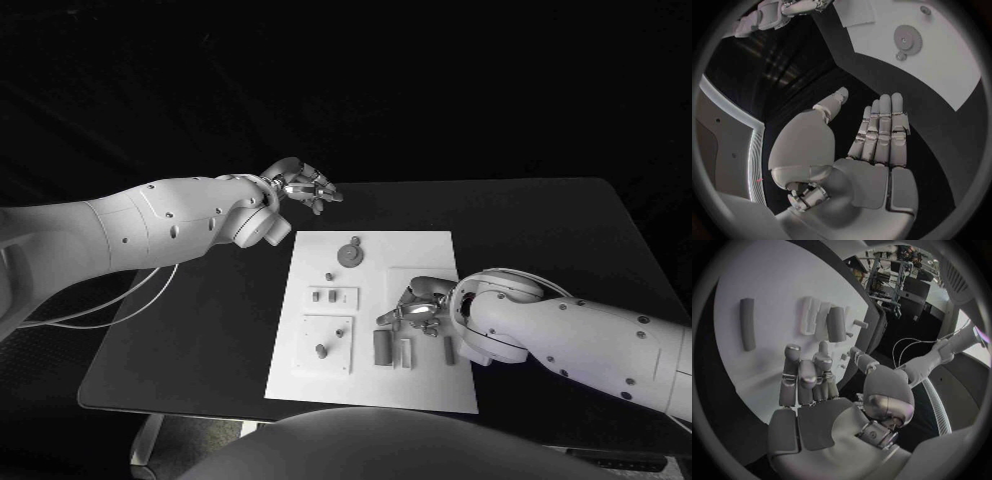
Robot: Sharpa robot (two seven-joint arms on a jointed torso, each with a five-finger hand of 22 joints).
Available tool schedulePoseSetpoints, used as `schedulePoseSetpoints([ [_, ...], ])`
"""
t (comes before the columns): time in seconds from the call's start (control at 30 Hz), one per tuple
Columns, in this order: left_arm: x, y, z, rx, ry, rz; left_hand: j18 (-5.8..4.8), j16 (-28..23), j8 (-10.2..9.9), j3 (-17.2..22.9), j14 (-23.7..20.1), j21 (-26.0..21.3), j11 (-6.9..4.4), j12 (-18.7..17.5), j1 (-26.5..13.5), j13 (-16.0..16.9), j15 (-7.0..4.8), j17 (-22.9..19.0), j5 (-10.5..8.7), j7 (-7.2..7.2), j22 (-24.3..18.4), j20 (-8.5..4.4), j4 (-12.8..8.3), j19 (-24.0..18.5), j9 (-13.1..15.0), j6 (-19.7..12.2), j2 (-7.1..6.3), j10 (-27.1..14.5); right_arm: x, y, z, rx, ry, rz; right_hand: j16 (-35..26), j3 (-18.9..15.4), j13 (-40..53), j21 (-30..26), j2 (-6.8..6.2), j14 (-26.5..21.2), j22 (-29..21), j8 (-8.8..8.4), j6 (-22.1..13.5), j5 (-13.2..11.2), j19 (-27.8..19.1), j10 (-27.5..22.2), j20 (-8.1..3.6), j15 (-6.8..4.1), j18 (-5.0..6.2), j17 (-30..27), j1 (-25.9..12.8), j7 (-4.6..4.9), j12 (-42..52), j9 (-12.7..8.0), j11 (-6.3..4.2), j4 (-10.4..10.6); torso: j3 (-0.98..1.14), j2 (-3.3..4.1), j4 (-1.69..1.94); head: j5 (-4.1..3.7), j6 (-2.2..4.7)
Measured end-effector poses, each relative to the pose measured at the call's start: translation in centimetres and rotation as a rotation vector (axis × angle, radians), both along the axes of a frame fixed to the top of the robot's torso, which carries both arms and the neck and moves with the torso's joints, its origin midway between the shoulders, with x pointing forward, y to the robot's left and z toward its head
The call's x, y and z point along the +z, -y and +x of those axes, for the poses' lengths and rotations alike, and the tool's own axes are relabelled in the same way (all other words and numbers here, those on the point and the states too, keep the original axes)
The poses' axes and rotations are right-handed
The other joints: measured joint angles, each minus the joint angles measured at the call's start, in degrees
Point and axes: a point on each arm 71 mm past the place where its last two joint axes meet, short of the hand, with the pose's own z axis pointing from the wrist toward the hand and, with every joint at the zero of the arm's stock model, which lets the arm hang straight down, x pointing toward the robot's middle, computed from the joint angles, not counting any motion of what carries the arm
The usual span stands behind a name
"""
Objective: Assemble the parts on the task board
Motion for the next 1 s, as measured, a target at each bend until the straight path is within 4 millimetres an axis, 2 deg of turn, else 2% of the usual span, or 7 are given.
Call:
schedulePoseSetpoints([
  [0.03,0.0,0.0,0.0,0.000,0.000,0.000,0.01,0.00,0.00,0.00,0.00,0.00,0.00,0.00,0.00,0.00,0.00,0.04,0.00,0.00,0.00,0.00,0.00,0.00,0.00,0.00,0.00,0.00,0.1,0.0,-0.1,0.002,0.004,0.001,0.00,0.53,0.05,0.00,-1.56,-0.19,0.00,-0.13,-0.17,0.00,0.03,-0.13,-0.03,0.19,-0.01,-0.13,-0.62,-0.07,0.00,0.00,0.13,1.32,0.00,0.00,0.00,0.01,0.00],
  [0.1,0.0,-0.1,0.0,0.001,-0.001,0.001,0.00,0.00,0.00,0.00,0.00,0.00,0.00,0.00,0.00,0.00,0.00,0.05,0.00,0.00,0.00,0.00,0.00,0.00,-0.01,0.00,0.00,0.00,0.2,0.1,-0.3,0.011,0.012,-0.001,0.01,0.96,0.20,0.00,-3.18,-0.58,0.00,-0.13,-0.76,0.00,0.06,-0.31,-0.21,0.20,-0.07,-0.33,-1.31,0.15,0.00,0.00,0.31,2.73,0.01,0.00,0.00,0.02,0.00],
  [0.27,0.0,-0.2,0.0,0.002,-0.002,0.001,0.00,0.00,0.00,0.00,0.00,0.00,0.00,0.00,0.00,0.00,0.00,0.04,0.00,0.00,0.00,0.00,0.00,0.00,-0.05,0.00,0.00,0.00,0.3,0.0,-0.8,0.036,0.021,-0.020,0.01,-0.38,0.28,0.00,-4.38,-1.26,0.00,-0.45,-1.34,0.00,-0.23,-1.07,-0.63,0.44,-0.50,-0.42,-2.49,0.52,0.00,0.11,0.56,3.80,0.01,-0.01,-0.02,0.09,0.00],
  [0.53,0.0,0.0,0.0,-0.001,-0.005,0.001,0.00,0.00,0.00,0.00,0.00,0.00,-0.01,0.00,0.00,0.00,0.00,0.04,0.00,0.00,0.04,0.01,0.00,-0.01,-0.05,0.00,0.00,0.00,0.2,-1.2,-1.2,0.090,0.008,-0.065,0.01,-0.99,0.28,0.00,-4.28,-1.63,0.00,0.55,-1.43,0.00,-0.53,-1.44,-0.93,0.23,-0.84,-0.14,-2.40,0.59,0.23,0.97,0.20,3.63,-0.03,-0.01,-0.02,-0.08,0.00],
  [0.7,0.0,0.0,0.0,-0.003,-0.007,0.001,0.01,0.00,0.00,0.00,0.00,0.00,-0.01,0.00,0.00,0.00,0.00,0.09,0.00,0.00,0.04,0.04,0.00,-0.04,-0.05,0.00,0.00,0.01,0.2,-1.6,-1.1,0.112,0.020,-0.104,0.31,-1.55,0.28,0.00,-3.23,-1.26,0.00,1.69,0.38,0.00,-0.53,-1.00,-0.93,-0.13,-0.83,0.74,-1.34,-0.05,0.50,1.72,-0.23,3.07,-0.03,-0.01,0.01,-0.17,0.00],
  [0.9,-0.1,0.1,0.0,-0.005,-0.009,0.001,0.01,0.00,0.00,0.00,0.00,0.00,-0.01,0.00,0.00,0.00,0.00,0.09,0.00,0.00,0.03,0.10,0.00,-0.10,-0.05,0.00,0.00,0.01,0.0,-1.7,-0.8,0.128,0.038,-0.150,0.54,-2.36,0.24,0.35,-2.41,-0.83,0.00,2.12,0.85,0.00,-0.53,-0.70,-0.92,-0.54,-0.82,1.48,-0.81,-0.12,0.64,2.03,-0.53,2.75,-0.03,0.00,0.04,-0.21,0.00],
  [1.0,-0.1,0.1,0.0,-0.005,-0.010,0.001,0.01,0.00,0.00,0.00,0.00,-0.21,-0.01,0.00,0.00,0.00,0.00,0.09,0.00,0.00,0.09,0.10,0.00,-0.10,-0.05,0.00,0.00,0.01,-0.2,-1.9,-0.9,0.136,0.048,-0.168,0.79,-2.96,0.10,0.41,-1.08,-0.19,0.00,2.54,1.28,0.00,-0.52,-0.47,-0.92,-0.61,-0.76,1.83,-0.80,-0.42,0.72,2.40,-0.74,2.62,-0.03,0.01,0.04,-0.20,0.00],
])
